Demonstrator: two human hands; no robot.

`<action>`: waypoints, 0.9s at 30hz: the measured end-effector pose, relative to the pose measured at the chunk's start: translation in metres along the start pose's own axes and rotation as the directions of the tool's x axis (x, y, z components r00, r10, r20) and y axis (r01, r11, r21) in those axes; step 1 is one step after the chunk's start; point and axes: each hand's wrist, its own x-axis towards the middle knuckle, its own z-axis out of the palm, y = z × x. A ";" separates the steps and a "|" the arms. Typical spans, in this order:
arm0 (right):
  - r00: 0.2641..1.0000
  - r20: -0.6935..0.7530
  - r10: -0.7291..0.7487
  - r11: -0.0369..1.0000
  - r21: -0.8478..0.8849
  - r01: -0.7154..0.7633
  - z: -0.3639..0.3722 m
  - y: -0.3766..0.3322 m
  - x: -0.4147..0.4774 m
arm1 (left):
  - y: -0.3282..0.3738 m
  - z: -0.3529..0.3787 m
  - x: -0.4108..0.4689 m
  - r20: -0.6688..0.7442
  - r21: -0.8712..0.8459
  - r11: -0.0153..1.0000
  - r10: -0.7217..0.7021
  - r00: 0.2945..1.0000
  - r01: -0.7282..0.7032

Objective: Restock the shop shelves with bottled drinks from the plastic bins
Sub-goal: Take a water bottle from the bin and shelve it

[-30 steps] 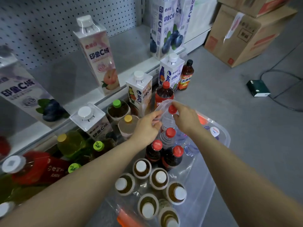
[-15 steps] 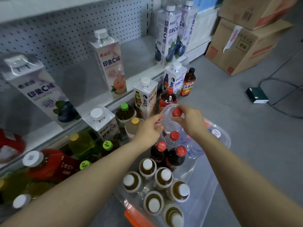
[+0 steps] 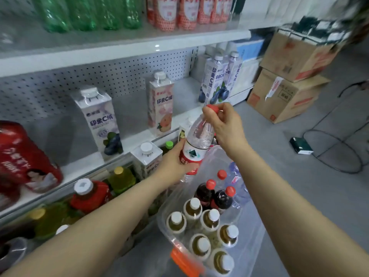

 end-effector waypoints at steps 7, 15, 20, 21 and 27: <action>0.992 0.109 0.056 0.998 -0.011 -0.056 0.074 -0.034 -0.026 | -0.020 -0.066 -0.062 -0.055 -0.009 0.992 -0.127 0.990 0.127; 0.777 0.572 0.261 0.964 -0.109 -0.244 0.148 -0.054 -0.054 | -0.045 -0.135 -0.097 -0.129 -0.030 0.983 -0.181 0.975 0.179; 0.695 0.603 0.392 0.903 -0.107 -0.416 0.155 -0.113 -0.053 | -0.001 -0.176 -0.119 -0.061 -0.095 0.955 -0.287 0.956 0.281; 0.677 0.601 0.424 0.880 -0.097 -0.465 0.153 -0.127 -0.054 | 0.011 -0.184 -0.125 -0.050 -0.100 0.948 -0.307 0.950 0.301; 0.594 0.593 0.543 0.801 -0.152 -0.580 0.125 -0.218 -0.042 | 0.106 -0.218 -0.143 0.026 -0.102 0.922 -0.373 0.927 0.374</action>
